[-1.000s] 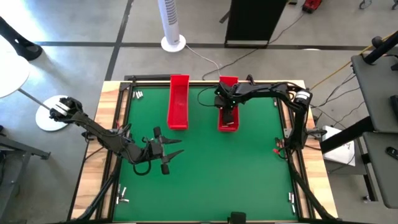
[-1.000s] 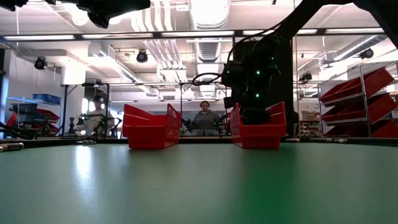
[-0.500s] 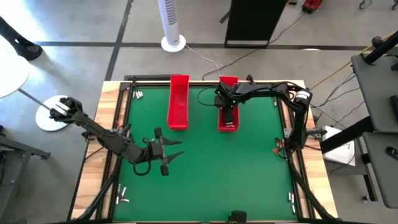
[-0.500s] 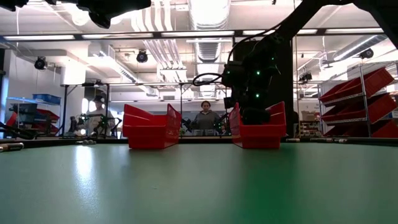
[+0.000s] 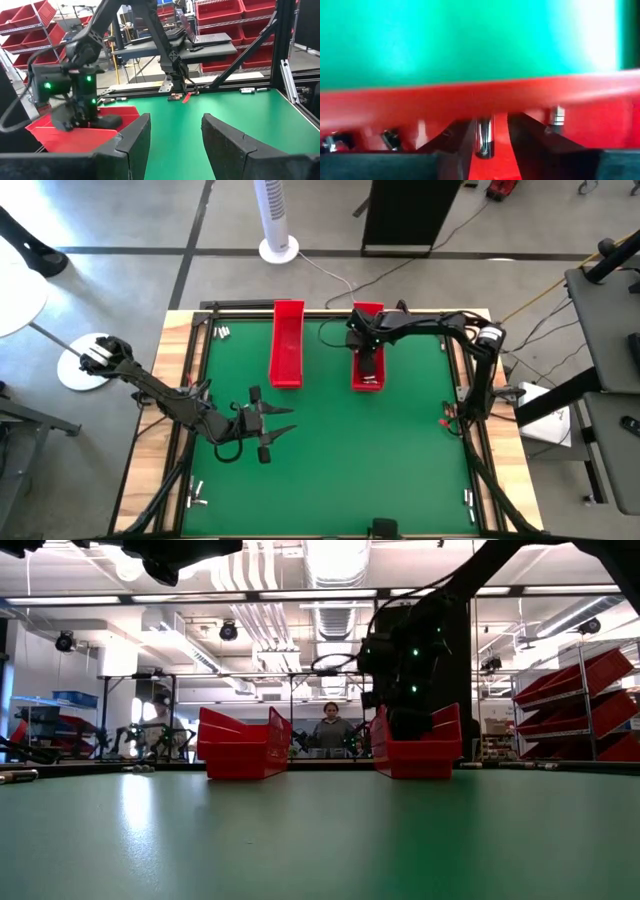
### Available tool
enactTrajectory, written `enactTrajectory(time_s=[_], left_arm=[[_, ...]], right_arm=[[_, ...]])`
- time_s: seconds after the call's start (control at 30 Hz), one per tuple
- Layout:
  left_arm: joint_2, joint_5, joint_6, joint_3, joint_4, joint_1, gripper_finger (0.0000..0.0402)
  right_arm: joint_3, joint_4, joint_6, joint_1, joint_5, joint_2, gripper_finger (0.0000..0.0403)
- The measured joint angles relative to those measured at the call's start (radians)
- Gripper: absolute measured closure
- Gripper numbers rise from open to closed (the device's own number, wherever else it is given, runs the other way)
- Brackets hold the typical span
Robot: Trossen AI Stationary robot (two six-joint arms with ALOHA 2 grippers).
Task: Sort batteries
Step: Put the silver battery into the right red bin
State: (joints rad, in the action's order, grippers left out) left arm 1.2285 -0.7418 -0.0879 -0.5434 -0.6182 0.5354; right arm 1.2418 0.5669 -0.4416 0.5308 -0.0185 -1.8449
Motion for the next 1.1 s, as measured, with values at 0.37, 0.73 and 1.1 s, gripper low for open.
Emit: enactTrajectory(time_s=[0.37, 0.73, 1.1], left_arm=[[0.0, 0.0, 0.0, 0.0, 0.006, 0.0, 0.0244], [0.0, -0.009, -0.008, 0.0, -0.001, -0.003, 0.0244], [0.0, -0.01, -0.008, 0.0, -0.016, -0.003, 0.0244]], right_arm=[[0.056, 0.14, 0.026, -0.033, -0.014, 0.156, 0.0233], [0.058, 0.141, 0.174, -0.208, -0.036, 0.432, 0.0208], [-0.017, 0.161, 0.458, -0.6, -0.119, 0.543, 0.0203]])
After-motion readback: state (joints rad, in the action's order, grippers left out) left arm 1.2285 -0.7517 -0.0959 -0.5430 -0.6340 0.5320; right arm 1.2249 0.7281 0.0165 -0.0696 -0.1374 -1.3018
